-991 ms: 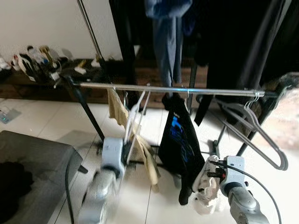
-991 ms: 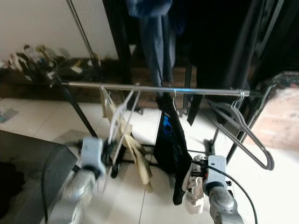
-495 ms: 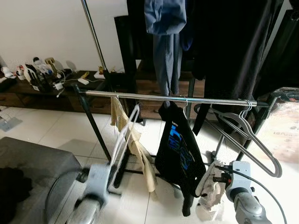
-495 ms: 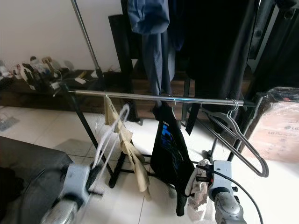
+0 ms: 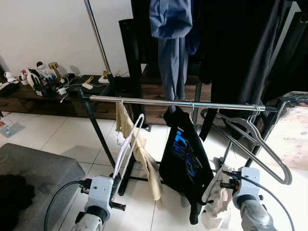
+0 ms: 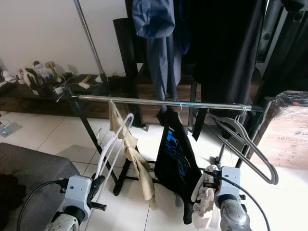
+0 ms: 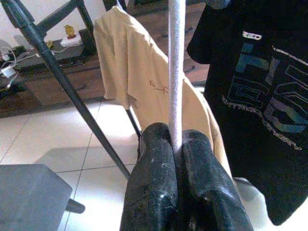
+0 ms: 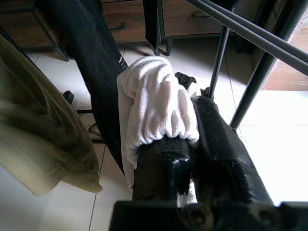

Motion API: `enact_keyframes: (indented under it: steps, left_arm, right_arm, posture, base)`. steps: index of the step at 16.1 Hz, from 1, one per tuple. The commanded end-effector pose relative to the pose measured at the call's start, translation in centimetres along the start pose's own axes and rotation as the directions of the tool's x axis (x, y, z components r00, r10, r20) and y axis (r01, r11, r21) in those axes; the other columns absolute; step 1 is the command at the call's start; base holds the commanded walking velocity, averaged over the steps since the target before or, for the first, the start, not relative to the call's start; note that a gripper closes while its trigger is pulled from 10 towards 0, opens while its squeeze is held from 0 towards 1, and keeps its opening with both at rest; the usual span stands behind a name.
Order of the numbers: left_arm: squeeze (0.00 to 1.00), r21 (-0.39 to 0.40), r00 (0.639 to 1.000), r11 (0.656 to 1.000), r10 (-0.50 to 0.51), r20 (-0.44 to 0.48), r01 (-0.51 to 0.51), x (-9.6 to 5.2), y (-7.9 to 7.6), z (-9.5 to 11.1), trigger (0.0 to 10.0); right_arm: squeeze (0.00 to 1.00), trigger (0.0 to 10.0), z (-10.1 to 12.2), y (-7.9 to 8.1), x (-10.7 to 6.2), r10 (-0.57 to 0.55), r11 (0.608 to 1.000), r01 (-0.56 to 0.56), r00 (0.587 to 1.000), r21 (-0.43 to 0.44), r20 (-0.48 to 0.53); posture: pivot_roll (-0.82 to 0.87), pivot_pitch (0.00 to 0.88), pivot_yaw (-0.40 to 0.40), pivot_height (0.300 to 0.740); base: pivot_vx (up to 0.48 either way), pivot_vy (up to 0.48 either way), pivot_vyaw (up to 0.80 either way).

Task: Hang hanger

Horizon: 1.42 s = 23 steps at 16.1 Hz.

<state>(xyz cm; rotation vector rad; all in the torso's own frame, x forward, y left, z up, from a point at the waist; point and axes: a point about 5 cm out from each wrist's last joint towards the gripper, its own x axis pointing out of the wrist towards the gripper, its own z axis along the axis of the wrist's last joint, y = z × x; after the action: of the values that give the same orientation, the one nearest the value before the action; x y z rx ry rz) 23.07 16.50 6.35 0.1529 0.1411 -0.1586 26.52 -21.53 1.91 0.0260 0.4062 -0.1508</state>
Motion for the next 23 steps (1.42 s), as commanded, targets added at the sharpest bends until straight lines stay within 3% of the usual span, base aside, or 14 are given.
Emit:
enact_keyframes:
  steps: [1,4,5,23]
  left_arm:
    - [0.0,0.004,1.0,1.0,-0.007,0.02,0.007,0.0,0.1,0.7,10.0]
    - [0.0,0.001,1.0,1.0,-0.001,0.019,0.001,0.1,0.2,0.7,10.0]
    - [0.0,0.003,1.0,1.0,-0.002,0.02,0.002,0.1,0.2,0.8,10.0]
    - [0.0,-0.009,0.999,0.999,-0.038,0.016,0.038,0.1,0.0,1.5,10.0]
  right_arm:
    - [0.0,0.0,0.5,0.1,0.0,0.004,1.0,-0.004,1.0,0.008,0.03]
    - [0.0,0.0,0.3,0.3,0.1,0.003,1.0,-0.003,1.0,0.004,0.013]
    - [0.0,10.0,0.3,0.4,0.1,0.002,1.0,-0.002,1.0,-0.002,0.004]
    - [0.0,10.0,1.2,1.4,0.3,0.018,1.0,-0.018,1.0,0.009,0.015]
  posture:
    - [-0.15,0.018,0.069,0.74]
    - [-0.14,0.03,0.07,0.74]
    - [-0.14,0.035,0.07,0.74]
    - [-0.14,0.078,0.069,0.74]
  base:
    - [-0.244,0.0,0.0]
    - [-0.27,0.0,0.0]
    - [-0.27,0.0,0.0]
    - [-0.272,0.0,0.0]
